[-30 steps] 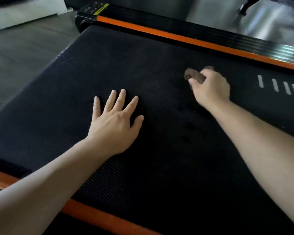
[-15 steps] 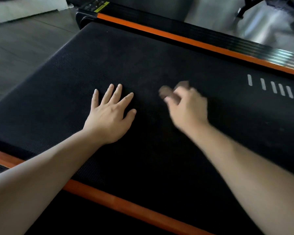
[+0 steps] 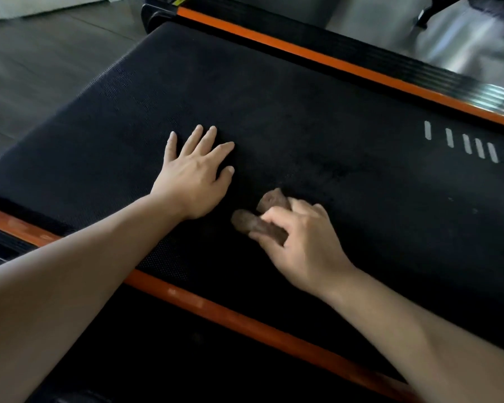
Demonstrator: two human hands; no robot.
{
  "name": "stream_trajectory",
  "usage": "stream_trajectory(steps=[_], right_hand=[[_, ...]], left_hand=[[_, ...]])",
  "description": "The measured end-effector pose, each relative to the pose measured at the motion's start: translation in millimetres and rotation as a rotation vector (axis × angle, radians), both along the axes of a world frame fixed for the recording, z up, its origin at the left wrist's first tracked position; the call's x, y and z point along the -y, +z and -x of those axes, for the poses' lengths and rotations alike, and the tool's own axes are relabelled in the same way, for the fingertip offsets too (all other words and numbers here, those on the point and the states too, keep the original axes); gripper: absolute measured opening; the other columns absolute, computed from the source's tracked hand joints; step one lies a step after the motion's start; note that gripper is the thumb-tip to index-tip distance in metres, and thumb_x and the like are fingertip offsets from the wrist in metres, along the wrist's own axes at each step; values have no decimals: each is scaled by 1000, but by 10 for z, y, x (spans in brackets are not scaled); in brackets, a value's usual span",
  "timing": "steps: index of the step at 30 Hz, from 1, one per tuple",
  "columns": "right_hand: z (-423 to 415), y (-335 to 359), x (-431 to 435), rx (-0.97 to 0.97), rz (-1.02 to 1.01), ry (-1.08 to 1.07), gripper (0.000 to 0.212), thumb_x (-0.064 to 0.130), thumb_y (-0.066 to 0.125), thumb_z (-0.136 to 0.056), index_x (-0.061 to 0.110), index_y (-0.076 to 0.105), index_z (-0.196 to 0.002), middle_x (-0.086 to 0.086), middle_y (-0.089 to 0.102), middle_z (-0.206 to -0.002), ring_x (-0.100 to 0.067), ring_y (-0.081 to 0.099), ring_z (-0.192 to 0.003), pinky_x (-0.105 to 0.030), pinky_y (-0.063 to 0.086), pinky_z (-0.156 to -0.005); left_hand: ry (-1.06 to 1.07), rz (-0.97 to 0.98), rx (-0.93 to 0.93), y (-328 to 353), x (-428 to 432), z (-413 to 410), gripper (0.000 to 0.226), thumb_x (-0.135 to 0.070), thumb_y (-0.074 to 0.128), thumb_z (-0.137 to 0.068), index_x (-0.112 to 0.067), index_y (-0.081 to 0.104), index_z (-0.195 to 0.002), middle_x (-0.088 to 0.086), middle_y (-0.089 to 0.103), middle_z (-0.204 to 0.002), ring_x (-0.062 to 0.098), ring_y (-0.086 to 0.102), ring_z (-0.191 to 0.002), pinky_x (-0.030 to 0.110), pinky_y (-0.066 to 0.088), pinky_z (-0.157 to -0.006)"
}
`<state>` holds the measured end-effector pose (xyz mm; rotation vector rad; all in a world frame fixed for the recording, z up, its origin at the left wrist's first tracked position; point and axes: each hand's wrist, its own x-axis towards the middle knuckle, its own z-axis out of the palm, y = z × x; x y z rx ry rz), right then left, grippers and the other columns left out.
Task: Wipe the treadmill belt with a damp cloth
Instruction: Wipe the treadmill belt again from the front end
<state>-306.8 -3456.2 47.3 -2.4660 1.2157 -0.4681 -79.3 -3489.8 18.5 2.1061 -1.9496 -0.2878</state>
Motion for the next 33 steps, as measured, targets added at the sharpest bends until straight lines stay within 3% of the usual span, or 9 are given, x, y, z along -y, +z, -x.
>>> stream_trajectory(steps=[2,6,13,16,19,25,27,30,33], right_hand=[[92,4,199,-46,111,-13,36,57,55,-86,26,72,-89,-3,64,-82,-27,62,-78,-43,47,-75],[284,3,588,-32,93,-382,28,51,65,-89,23,70,-94,-5,63,-87,-34,65,-85,-47,52,-80],[451,12,-179,-61,79,52,34,56,54,-86,28,72,-91,1,63,-83,-22,60,-79,-43,44,-78],[676,-9,419,-139,229,-220,45,63,48,-86,25,70,-95,-5,66,-87,-31,64,-83,-43,45,-80],[744,-10,586,-99,158,-451,31,55,59,-91,24,67,-95,-6,66,-92,-33,64,-90,-44,45,-84],[626,-2,10,-56,104,4,33,55,54,-87,26,70,-91,-1,63,-83,-26,61,-79,-44,45,-77],[647,-28,551,-104,240,-138,43,61,47,-88,25,70,-95,-6,66,-86,-32,64,-82,-45,47,-79],[728,32,1320,-98,155,-526,33,55,56,-94,26,66,-107,-4,68,-102,-31,64,-99,-45,43,-92],[579,-43,1114,-75,152,-420,27,50,62,-92,26,67,-102,-5,67,-100,-31,64,-96,-43,44,-88]], left_hand=[[4,10,-2,-3,-11,5,55,-46,35,-104,-32,34,-158,3,13,-173,22,-1,-160,55,-8,-126],[1,13,7,-11,-10,17,54,-46,36,-105,-31,36,-157,5,15,-172,24,0,-160,56,-6,-126],[29,8,9,24,-19,50,53,-45,37,-105,-31,37,-157,4,17,-172,23,3,-160,56,-4,-127],[45,-13,6,44,-19,52,54,-45,38,-105,-30,37,-158,3,17,-172,22,3,-160,57,-5,-126],[99,-70,15,61,6,173,57,-48,36,-105,-30,34,-158,6,13,-172,25,0,-160,63,-8,-123],[100,-61,-44,97,148,548,51,-43,34,-106,-35,34,-156,9,10,-172,29,-4,-159,63,-11,-123],[48,-46,-10,56,156,595,54,-45,31,-107,-35,29,-160,9,7,-173,28,-6,-159,57,-11,-125],[29,-30,32,-11,137,606,56,-46,26,-107,-35,23,-162,7,5,-173,27,-8,-159,54,-10,-126],[14,-25,50,-19,140,617,56,-45,25,-107,-35,21,-162,7,5,-173,27,-8,-159,54,-9,-126]])
